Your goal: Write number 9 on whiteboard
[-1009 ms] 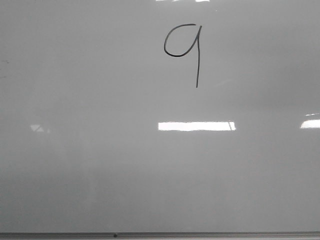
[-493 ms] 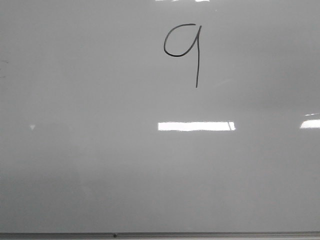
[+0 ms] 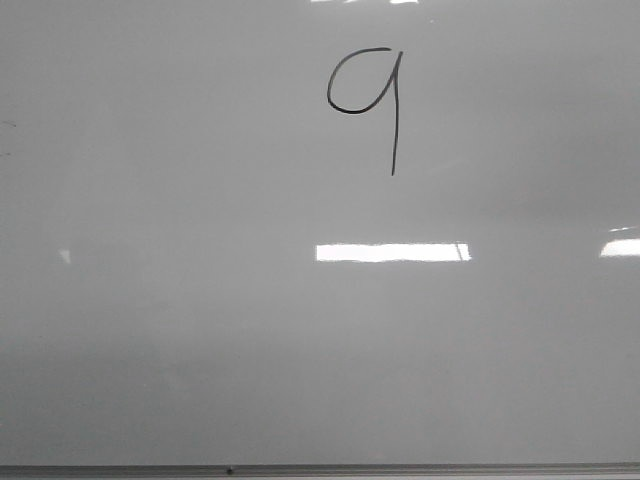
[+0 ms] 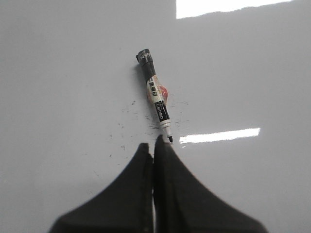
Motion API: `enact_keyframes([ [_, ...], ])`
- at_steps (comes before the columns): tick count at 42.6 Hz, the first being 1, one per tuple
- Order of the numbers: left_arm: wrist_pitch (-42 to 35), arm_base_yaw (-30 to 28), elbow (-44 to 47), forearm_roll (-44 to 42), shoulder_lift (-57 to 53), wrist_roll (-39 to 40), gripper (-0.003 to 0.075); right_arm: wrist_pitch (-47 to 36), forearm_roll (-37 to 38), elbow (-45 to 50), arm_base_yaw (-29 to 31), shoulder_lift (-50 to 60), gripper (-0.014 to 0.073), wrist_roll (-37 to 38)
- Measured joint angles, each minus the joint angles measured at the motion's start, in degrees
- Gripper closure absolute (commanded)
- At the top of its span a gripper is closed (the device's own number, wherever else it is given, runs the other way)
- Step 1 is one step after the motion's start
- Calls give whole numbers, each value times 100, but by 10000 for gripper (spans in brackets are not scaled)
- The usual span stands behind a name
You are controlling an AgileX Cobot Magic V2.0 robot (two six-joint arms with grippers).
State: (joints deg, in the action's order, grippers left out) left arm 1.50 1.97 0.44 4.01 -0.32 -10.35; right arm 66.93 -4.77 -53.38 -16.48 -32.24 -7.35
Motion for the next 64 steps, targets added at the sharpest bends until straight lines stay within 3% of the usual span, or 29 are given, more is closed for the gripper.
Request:
enact_keyframes([
  [16, 0, 0, 0, 4, 0, 401, 739, 0, 0, 0, 0, 0, 662, 0],
  [56, 0, 0, 0, 2, 0, 424, 739, -12, 0, 14, 0, 30, 662, 0],
  [64, 0, 0, 0, 2, 0, 424, 739, -728, 24, 604, 530, 650, 662, 0],
])
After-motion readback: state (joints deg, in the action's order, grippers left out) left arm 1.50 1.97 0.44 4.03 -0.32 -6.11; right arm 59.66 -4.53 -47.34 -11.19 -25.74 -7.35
